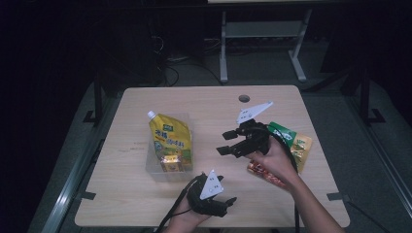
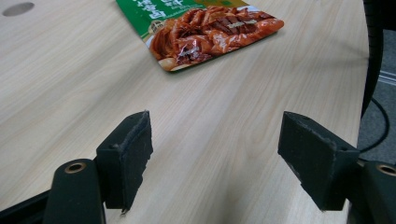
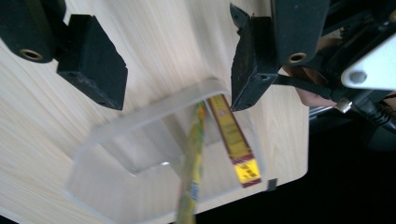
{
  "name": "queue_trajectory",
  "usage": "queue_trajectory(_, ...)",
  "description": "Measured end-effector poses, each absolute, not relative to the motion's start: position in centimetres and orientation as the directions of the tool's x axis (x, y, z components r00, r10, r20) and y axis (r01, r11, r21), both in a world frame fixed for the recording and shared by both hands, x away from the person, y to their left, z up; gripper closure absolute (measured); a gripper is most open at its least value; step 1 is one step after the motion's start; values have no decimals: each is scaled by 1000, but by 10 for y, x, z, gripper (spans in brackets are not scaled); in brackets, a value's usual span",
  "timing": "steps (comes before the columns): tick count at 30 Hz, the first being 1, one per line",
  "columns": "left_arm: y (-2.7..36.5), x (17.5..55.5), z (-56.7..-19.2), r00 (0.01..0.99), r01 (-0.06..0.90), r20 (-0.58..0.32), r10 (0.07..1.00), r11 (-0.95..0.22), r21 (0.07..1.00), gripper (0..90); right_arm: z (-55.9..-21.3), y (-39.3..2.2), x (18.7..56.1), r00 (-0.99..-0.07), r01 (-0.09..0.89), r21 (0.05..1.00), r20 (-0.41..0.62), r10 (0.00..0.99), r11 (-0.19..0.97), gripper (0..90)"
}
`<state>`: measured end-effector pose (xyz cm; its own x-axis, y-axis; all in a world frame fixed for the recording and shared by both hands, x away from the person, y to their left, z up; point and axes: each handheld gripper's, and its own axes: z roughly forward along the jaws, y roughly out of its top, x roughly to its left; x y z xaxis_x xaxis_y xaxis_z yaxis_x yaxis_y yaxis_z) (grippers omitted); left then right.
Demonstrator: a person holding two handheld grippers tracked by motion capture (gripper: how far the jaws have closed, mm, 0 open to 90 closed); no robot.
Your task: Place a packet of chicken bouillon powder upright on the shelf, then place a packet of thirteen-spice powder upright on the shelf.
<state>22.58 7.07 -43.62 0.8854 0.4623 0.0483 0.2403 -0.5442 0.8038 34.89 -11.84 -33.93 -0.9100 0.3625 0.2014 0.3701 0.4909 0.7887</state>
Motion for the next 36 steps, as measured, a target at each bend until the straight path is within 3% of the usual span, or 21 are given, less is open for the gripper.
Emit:
queue_trajectory(17,59,245,-438,885,239,62,462,-564,791,336,-355,-193,347,-813,488,774,236,533,402,299)
queue_trajectory(36,49,249,-426,892,221,63,448,-555,802,342,-369,-232,339,-750,551,752,256,610,362,296)
